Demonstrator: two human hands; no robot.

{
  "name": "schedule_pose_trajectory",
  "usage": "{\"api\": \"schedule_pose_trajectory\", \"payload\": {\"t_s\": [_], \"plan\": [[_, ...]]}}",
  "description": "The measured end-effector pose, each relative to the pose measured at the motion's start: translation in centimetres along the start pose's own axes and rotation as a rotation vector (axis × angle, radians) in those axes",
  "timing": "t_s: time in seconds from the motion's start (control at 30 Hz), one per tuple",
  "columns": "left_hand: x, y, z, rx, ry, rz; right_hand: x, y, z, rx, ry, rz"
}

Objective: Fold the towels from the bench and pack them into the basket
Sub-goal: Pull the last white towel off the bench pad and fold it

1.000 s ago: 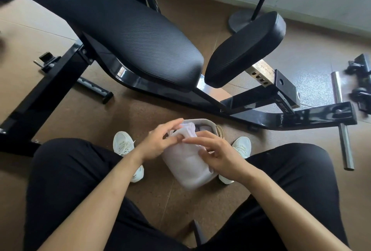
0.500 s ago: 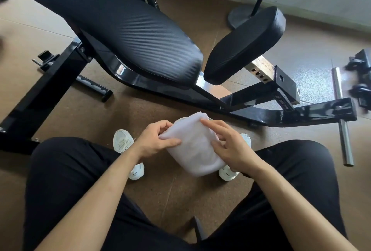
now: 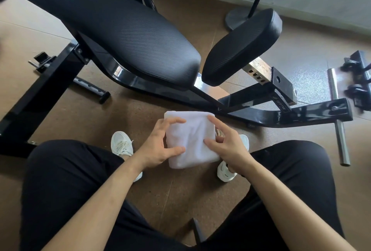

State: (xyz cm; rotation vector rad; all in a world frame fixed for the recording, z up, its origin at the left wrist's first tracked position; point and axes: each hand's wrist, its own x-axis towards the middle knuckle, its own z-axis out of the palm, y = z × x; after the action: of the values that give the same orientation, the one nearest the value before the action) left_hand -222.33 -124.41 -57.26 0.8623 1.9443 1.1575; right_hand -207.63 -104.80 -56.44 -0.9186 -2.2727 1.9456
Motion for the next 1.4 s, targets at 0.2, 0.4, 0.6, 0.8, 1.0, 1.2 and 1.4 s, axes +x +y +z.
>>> {"api": "schedule_pose_trajectory", "payload": {"t_s": [0.2, 0.4, 0.6, 0.8, 1.0, 1.2, 1.4], "plan": [[0.4, 0.2, 0.3, 0.199, 0.079, -0.125, 0.5, 0.4, -0.2, -0.325, -0.143, -0.133], [0.5, -0.3, 1.2, 0.413, 0.149, -0.154, 0.8, 0.7, 1.3, -0.512, -0.141, -0.239], [0.5, 0.1, 1.8, 0.591, 0.117, -0.098, 1.0, 1.2, 2.9, -0.544, -0.150, -0.244], [-0.2, -0.7, 0.9, 0.051, 0.109, -0.035, 1.4, 1.3, 3.0, -0.602, -0.127, -0.211], [0.0, -1.2, 1.7, -0.126, 0.210, -0.112, 1.2, 1.0, 2.5, -0.487, -0.135, -0.152], [0.8, -1.4, 2.0, -0.062, 0.307, -0.046, 0.7, 0.1, 2.5, -0.063, -0.176, -0.022], [1.2, -1.4, 3.0, -0.022, 0.347, -0.082, 1.0, 0.6, 3.3, -0.125, -0.226, -0.073]]}}
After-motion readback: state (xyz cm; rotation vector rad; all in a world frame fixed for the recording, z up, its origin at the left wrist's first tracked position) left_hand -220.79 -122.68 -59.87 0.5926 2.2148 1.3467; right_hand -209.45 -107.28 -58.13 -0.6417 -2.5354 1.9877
